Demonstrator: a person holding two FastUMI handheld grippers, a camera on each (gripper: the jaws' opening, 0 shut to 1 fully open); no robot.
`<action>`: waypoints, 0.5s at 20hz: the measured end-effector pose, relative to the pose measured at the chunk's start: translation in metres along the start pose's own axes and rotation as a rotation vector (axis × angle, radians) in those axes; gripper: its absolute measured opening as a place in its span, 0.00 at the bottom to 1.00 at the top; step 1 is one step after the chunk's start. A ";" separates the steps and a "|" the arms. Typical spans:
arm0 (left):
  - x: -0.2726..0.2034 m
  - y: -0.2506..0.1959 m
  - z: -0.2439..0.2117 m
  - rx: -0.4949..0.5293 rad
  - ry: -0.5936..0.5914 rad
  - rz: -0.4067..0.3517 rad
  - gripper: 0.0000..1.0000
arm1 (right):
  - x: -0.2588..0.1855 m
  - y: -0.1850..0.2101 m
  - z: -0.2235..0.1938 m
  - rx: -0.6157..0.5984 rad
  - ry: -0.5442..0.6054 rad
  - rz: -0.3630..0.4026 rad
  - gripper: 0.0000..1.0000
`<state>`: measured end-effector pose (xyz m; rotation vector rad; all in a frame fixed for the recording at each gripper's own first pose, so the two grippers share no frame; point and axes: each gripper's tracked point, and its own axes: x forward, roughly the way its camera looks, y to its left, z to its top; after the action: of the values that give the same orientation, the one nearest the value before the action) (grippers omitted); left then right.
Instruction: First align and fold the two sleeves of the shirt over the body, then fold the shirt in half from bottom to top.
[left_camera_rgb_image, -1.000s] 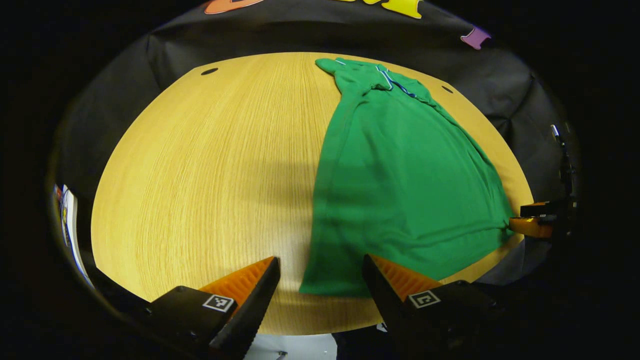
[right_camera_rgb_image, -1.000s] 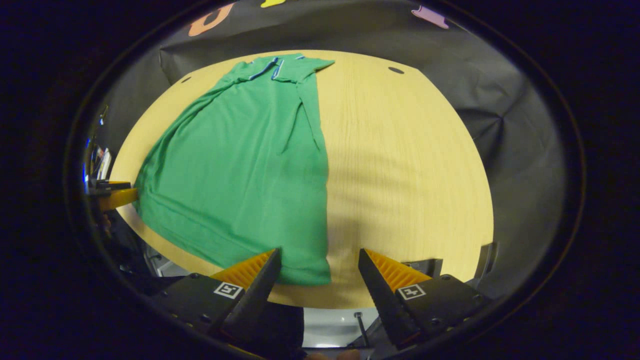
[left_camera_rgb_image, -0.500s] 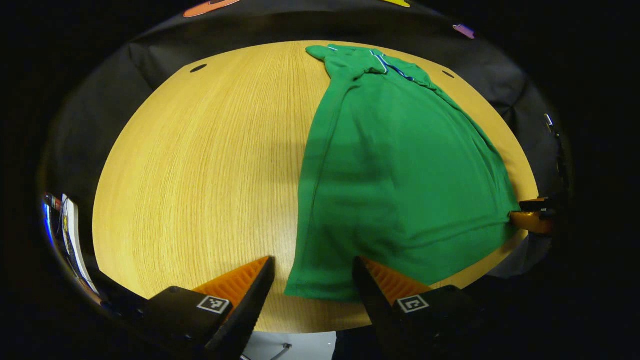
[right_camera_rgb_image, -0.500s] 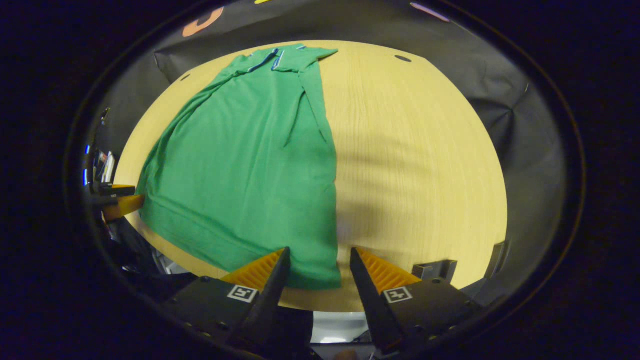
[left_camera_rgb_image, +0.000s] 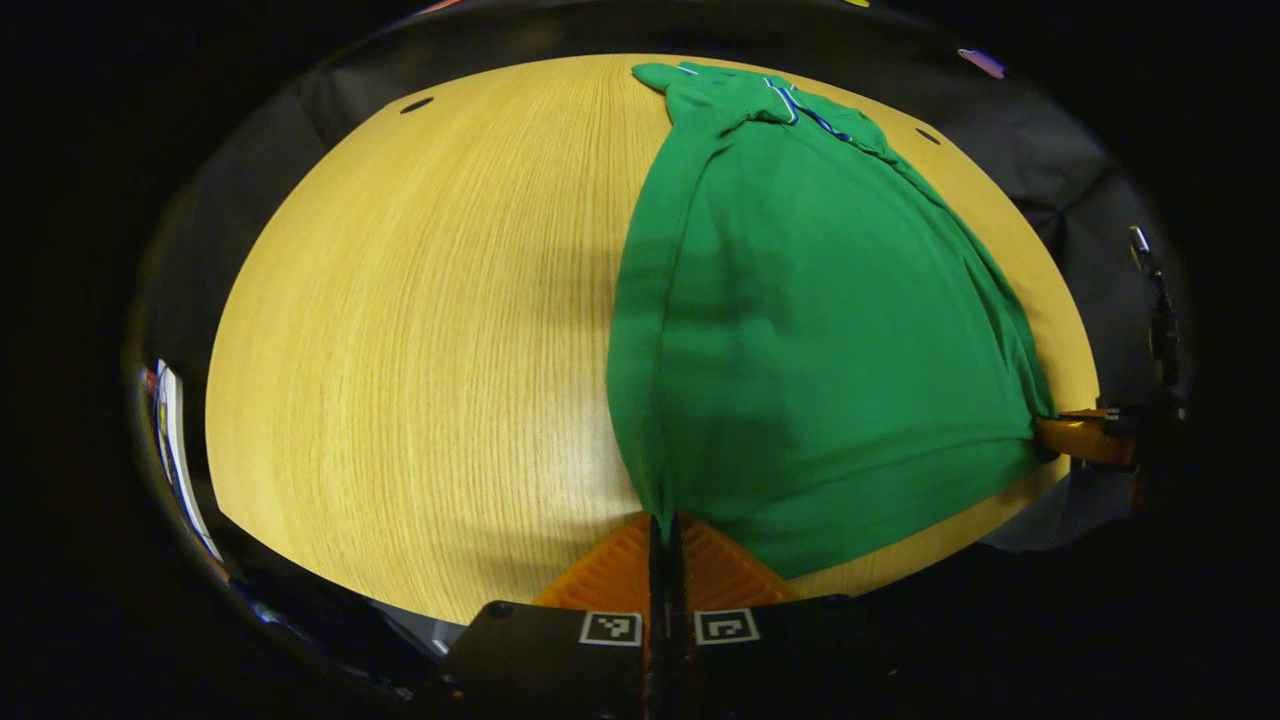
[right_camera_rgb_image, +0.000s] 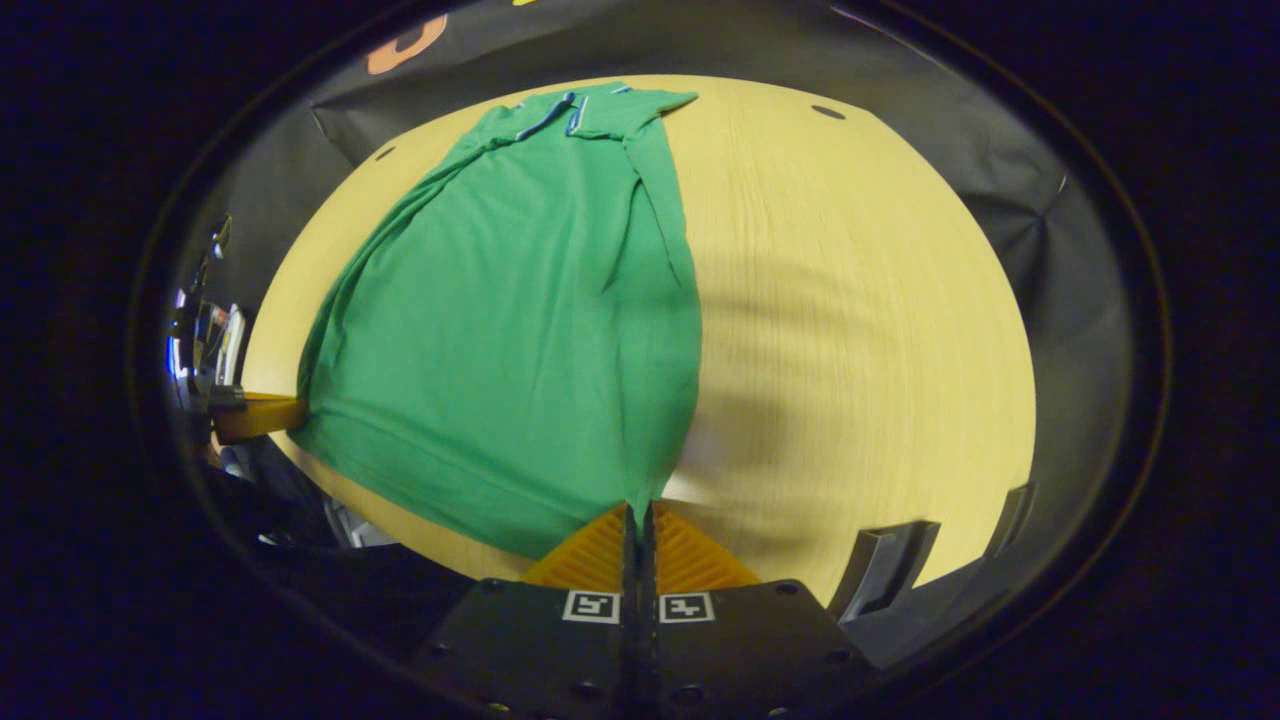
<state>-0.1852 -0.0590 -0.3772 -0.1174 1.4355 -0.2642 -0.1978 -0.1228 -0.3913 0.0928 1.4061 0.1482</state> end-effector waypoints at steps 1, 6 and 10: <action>-0.007 -0.002 0.003 -0.003 -0.018 -0.021 0.07 | -0.006 0.001 0.005 0.005 -0.012 0.006 0.00; -0.040 -0.008 0.031 -0.019 -0.106 -0.107 0.06 | -0.035 0.001 0.034 0.064 -0.077 0.043 0.01; -0.060 -0.014 0.060 -0.047 -0.177 -0.143 0.06 | -0.057 -0.001 0.075 0.100 -0.154 0.059 0.01</action>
<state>-0.1337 -0.0623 -0.3085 -0.2760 1.2593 -0.3293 -0.1325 -0.1313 -0.3239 0.2241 1.2573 0.1176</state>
